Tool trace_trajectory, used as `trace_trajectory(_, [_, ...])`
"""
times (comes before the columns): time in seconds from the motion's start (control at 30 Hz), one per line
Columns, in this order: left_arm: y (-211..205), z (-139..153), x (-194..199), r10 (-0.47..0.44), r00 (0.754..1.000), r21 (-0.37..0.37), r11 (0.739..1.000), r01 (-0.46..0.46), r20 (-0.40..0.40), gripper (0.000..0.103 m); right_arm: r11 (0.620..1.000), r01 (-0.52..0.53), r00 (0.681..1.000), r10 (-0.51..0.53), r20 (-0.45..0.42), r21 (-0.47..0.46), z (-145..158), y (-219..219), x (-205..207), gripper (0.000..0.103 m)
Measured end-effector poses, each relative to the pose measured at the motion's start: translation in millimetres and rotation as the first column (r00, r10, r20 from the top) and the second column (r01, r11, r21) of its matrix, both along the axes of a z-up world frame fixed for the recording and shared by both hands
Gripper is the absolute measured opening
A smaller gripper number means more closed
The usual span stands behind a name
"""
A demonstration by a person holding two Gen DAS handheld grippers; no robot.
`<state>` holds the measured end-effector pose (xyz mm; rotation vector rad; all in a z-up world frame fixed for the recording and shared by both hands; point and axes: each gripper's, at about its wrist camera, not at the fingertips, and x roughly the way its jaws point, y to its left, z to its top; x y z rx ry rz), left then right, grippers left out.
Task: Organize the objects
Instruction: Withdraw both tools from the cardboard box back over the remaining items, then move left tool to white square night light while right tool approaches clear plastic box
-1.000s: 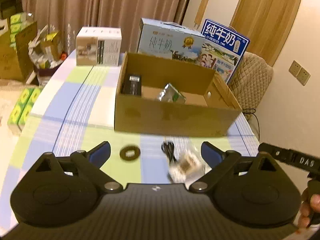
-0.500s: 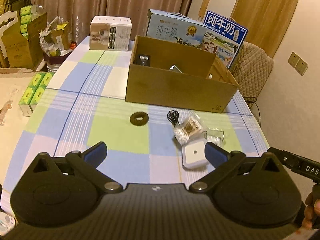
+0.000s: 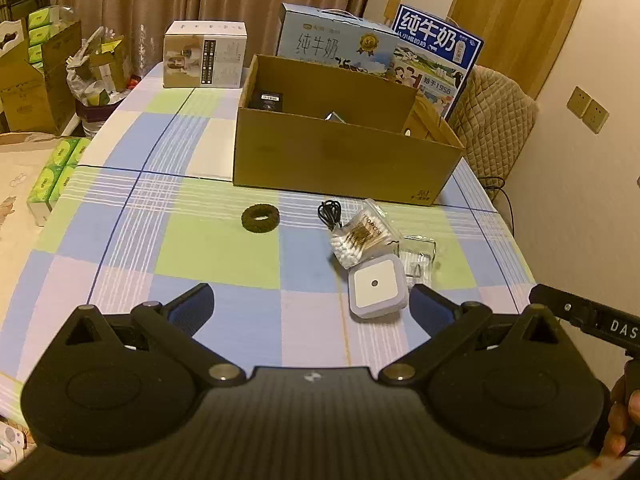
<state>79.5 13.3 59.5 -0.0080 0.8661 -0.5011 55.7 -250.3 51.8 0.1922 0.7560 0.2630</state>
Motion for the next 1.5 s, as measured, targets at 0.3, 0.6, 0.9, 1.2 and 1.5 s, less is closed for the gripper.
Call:
trace_trajectory(0.3, [-2, -7, 4, 0.001, 1.000, 0.007, 1.000, -0.001, -0.014, 0.102, 1.000, 0.002, 1.000, -0.002, -0.021, -0.008, -10, -1, 5, 0.067])
trace_trajectory(0.6, [-7, -15, 9, -0.008, 0.999, 0.012, 1.000, 0.008, -0.031, 0.102, 0.999, -0.009, 1.000, 0.008, -0.031, -0.031, -18, -1, 13, 0.067])
trace_trajectory(0.9, [-18, -34, 20, -0.032, 0.997, 0.018, 0.999, 0.033, -0.072, 0.102, 0.996, -0.051, 0.997, 0.046, -0.065, -0.070, -35, -2, 35, 0.067])
trace_trajectory(1.2, [-38, -54, 36, -0.071, 0.991, 0.020, 0.997, 0.073, -0.111, 0.102, 0.985, -0.128, 0.989, 0.118, -0.088, -0.115, -49, -4, 66, 0.067])
trace_trajectory(1.5, [-69, -79, 58, -0.120, 0.978, 0.003, 0.992, 0.123, -0.168, 0.100, 0.971, -0.196, 0.977, 0.182, -0.111, -0.140, -65, -3, 94, 0.067])
